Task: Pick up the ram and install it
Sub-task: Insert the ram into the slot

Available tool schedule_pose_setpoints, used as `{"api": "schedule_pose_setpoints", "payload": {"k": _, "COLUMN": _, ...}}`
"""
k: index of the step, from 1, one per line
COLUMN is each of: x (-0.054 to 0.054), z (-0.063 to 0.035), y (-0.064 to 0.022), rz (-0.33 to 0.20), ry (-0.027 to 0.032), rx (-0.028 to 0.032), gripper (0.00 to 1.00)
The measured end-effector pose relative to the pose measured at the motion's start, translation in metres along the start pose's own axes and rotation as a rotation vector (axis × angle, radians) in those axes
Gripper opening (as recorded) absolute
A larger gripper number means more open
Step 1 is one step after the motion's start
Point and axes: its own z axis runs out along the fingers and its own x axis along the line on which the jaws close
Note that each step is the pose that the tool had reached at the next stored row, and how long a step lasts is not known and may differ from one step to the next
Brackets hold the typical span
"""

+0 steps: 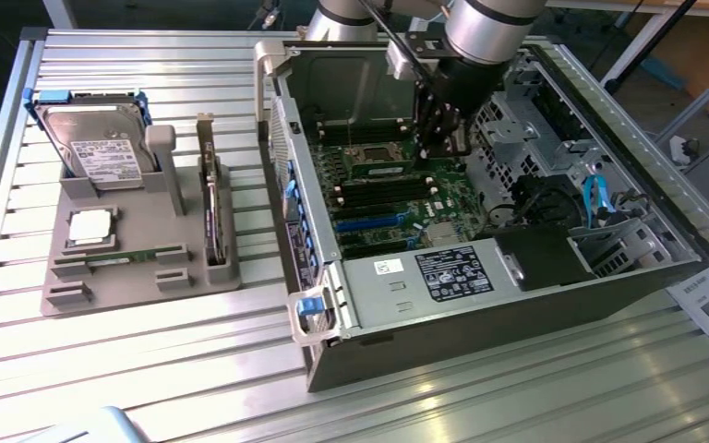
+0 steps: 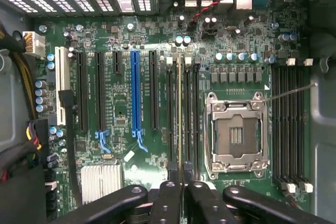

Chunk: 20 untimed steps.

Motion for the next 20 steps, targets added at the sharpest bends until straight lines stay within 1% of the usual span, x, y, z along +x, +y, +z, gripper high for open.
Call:
{"api": "schedule_pose_setpoints", "payload": {"k": 4, "x": 0.0, "z": 0.0073, "y": 0.0001, "rz": 0.0, "ry": -0.0002, "rx": 0.0028, "gripper": 0.12}}
{"api": "schedule_pose_setpoints", "payload": {"k": 6, "x": 0.0, "z": 0.0126, "y": 0.0, "rz": 0.0, "ry": -0.0001, "rx": 0.0041, "gripper": 0.12}}
{"api": "schedule_pose_setpoints", "payload": {"k": 10, "x": 0.001, "z": 0.0195, "y": -0.0001, "rz": 0.0, "ry": -0.0002, "rx": 0.0057, "gripper": 0.12}}
{"api": "schedule_pose_setpoints", "payload": {"k": 20, "x": 0.001, "z": 0.0206, "y": -0.0001, "rz": -0.011, "ry": 0.0, "rx": 0.0055, "gripper": 0.12}}
